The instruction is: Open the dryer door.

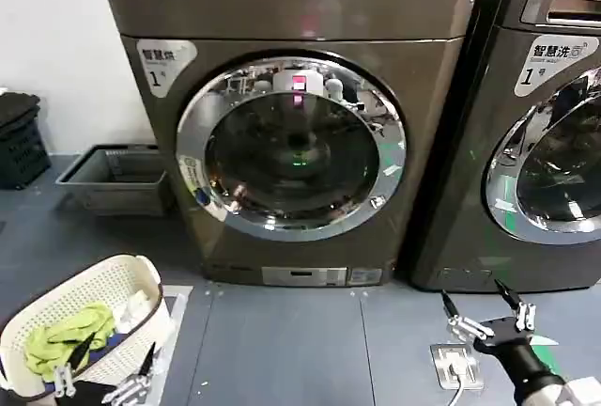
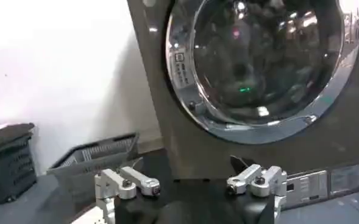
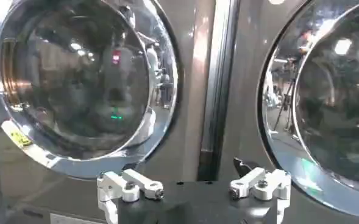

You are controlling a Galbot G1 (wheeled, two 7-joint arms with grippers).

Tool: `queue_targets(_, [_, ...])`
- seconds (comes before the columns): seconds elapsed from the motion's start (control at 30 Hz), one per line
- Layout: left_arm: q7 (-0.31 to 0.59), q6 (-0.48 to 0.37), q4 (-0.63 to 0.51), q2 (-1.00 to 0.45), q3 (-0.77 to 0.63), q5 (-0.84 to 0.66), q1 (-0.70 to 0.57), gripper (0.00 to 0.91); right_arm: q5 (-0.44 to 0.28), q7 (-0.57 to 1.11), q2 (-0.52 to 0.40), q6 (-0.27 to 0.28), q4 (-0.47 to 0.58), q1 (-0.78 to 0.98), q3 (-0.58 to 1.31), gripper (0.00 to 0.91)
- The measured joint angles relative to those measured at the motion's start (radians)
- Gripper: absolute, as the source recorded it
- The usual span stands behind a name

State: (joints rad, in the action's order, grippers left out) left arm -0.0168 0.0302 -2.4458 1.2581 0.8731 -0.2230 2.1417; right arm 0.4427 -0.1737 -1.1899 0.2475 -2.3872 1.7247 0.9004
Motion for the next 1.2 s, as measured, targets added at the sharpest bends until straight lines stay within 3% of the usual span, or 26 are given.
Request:
queue_targets(0.27, [-0.005, 0.000, 0.000, 0.000, -0.002, 0.002, -0.006, 0.907, 0.098, 0.011, 0.165, -0.001, 0.049, -0.089, -0.052, 0.907])
queue_targets(0.53, [-0.006, 0.004, -0.005, 0.006, -0.004, 0.007, -0.005, 0.907, 0.151, 0.010, 0.295, -0.009, 0.107, -0.194, -0.152, 0.907])
queue_targets(1.2, [-0.019, 0.007, -0.016, 0.011, -0.013, 0.007, -0.018, 0.907, 0.258, -0.004, 0.531, -0.103, 0.277, -0.528, -0.483, 0.907])
